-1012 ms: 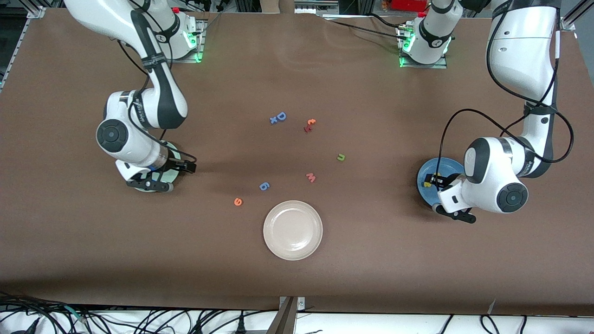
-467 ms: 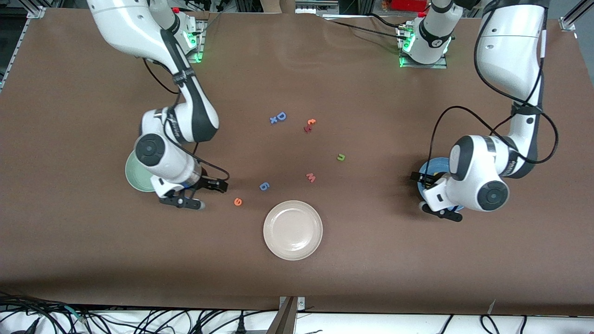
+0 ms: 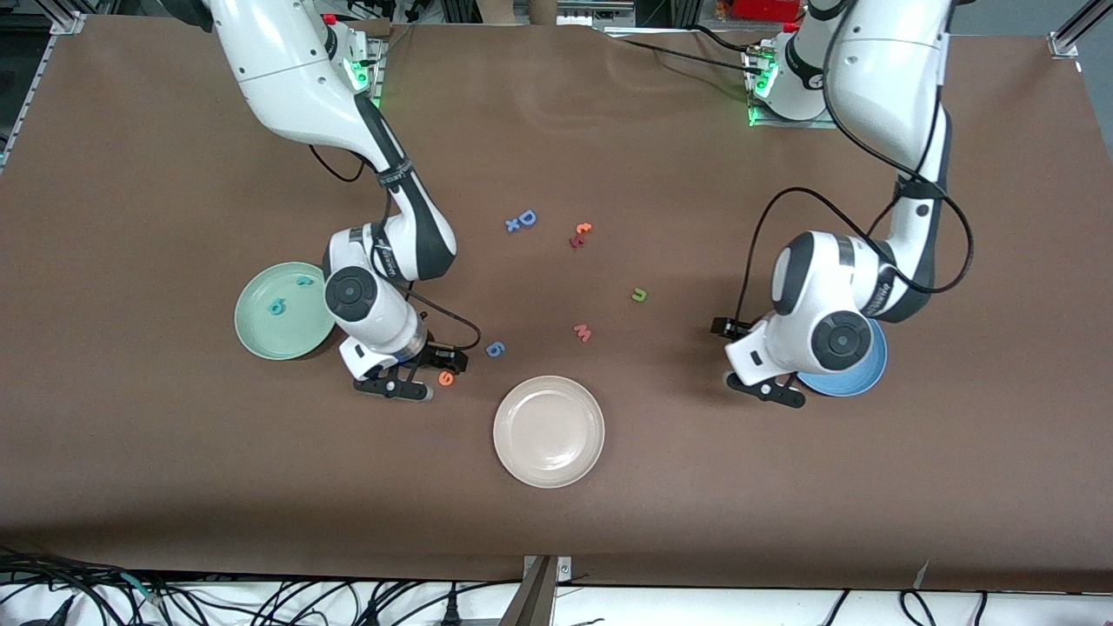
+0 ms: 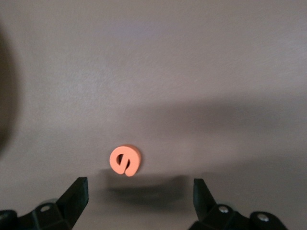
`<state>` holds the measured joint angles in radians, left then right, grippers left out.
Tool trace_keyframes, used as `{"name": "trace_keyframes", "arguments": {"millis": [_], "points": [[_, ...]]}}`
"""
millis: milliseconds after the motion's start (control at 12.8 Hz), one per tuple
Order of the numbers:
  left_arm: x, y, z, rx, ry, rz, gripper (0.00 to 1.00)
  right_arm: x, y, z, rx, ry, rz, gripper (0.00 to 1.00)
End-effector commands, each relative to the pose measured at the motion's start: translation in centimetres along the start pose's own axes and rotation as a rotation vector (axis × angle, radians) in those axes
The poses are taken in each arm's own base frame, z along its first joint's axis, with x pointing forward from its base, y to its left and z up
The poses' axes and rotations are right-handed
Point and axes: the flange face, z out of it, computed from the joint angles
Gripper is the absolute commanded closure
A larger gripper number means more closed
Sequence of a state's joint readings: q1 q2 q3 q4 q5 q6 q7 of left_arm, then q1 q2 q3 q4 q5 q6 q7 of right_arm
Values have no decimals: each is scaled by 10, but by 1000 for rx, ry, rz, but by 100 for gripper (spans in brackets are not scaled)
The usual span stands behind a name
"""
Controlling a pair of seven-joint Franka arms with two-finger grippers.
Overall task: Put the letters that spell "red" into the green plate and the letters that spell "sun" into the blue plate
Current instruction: 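Release the teal 1 on the green plate, then reach the orange e, then grasp the orange e with the right gripper while the left gripper reaches green c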
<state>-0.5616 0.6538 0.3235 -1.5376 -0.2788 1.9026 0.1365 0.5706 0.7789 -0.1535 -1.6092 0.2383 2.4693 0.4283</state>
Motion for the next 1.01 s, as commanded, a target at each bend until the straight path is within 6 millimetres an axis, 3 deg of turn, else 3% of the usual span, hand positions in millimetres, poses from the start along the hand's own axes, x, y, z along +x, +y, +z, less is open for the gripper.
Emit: {"name": "trace_keyframes", "arguments": {"millis": [0, 156, 234, 467, 623, 779, 935], "points": [[-11, 46, -33, 20, 63, 13, 0, 0, -15, 6, 16, 26, -5, 7], [-14, 81, -35, 40, 98, 4, 0, 2, -12, 8, 13, 33, -9, 26], [-17, 109, -37, 63, 131, -1, 0, 1, -13, 7, 11, 35, -20, 34], [-30, 176, -28, 95, 182, 23, 0, 5, -8, 6, -26, 57, -57, 34], [-43, 189, -8, 106, 221, 41, 0, 5, -9, 6, -25, 65, -61, 34], [-60, 183, 11, 96, 265, 40, 0, 7, -11, 4, -15, 87, -69, 34], [-64, 177, 23, 101, 269, 44, 0, 6, -13, 3, -20, 92, -81, 34]]}}
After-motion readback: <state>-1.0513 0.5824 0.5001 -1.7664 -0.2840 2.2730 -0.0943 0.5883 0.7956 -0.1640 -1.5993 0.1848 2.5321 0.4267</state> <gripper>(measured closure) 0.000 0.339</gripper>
